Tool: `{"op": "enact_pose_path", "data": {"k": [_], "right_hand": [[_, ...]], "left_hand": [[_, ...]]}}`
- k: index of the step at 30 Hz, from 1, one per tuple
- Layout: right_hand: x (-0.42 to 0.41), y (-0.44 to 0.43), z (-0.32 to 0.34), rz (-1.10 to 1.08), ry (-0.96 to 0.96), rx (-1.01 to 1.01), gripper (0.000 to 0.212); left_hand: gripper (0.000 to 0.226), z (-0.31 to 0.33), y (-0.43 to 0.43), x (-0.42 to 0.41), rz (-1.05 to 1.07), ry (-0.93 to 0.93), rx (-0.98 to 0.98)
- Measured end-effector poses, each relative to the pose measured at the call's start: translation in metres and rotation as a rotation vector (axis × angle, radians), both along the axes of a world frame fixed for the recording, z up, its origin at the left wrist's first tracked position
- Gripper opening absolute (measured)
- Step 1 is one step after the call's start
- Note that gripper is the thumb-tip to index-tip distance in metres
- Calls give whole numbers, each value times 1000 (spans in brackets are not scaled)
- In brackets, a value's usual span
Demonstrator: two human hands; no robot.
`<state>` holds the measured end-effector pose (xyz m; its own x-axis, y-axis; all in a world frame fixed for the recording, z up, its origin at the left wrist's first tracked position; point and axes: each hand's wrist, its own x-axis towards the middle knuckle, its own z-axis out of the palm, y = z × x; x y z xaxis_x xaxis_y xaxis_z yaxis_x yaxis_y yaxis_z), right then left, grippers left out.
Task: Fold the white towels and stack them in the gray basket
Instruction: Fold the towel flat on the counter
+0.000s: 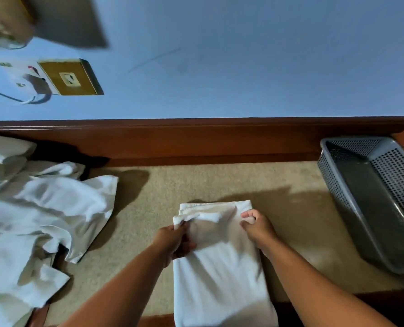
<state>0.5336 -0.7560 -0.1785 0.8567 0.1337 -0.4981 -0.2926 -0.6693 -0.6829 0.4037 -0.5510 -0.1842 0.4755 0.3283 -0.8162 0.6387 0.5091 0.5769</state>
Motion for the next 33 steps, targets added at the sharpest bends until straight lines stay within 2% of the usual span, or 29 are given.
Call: {"op": "enact_pose_path", "data": {"k": [3,7,10,12,15,16,18,20,21,22,23,25,29,33], "right_hand": [[16,6,-22,30,37,-64,14],[30,13,-42,19,41,-124,14],[39,20,-52,-66,35,-176,14],[41,26,-60,-101,-8,-214,12],[35,31,-68,-142,-95,-289,14],[33,32,-67,-159,-106,-327,21],[28,31,-70,-198,-78,-318,51],[27,28,-73,-172,11,-223,85],[28,27,-73,-165,66,-160,93],[29,26,-68,-173,123,-105,88],[30,25,-63,-188,161,-46,72],[33,24,-50,-216,212,45,41],[42,30,6,-205,134,243,32],[45,32,85,-136,-158,467,24]], "left_hand": [[34,-11,12,20,-20,65,59],[45,-32,36,42,-250,124,410],[39,-47,50,51,-377,148,565],[31,-56,52,54,-383,145,596],[35,-57,45,55,-325,152,655],[38,-56,42,57,-318,166,658],[51,-52,38,59,-359,200,659],[69,-53,39,57,-425,224,601],[76,-53,40,56,-419,200,522],[80,-54,42,53,-362,153,405],[77,-55,44,49,-280,93,297],[60,-46,46,44,-182,-4,188],[39,7,52,42,-134,-259,207],[31,101,69,32,-182,-593,409]]}}
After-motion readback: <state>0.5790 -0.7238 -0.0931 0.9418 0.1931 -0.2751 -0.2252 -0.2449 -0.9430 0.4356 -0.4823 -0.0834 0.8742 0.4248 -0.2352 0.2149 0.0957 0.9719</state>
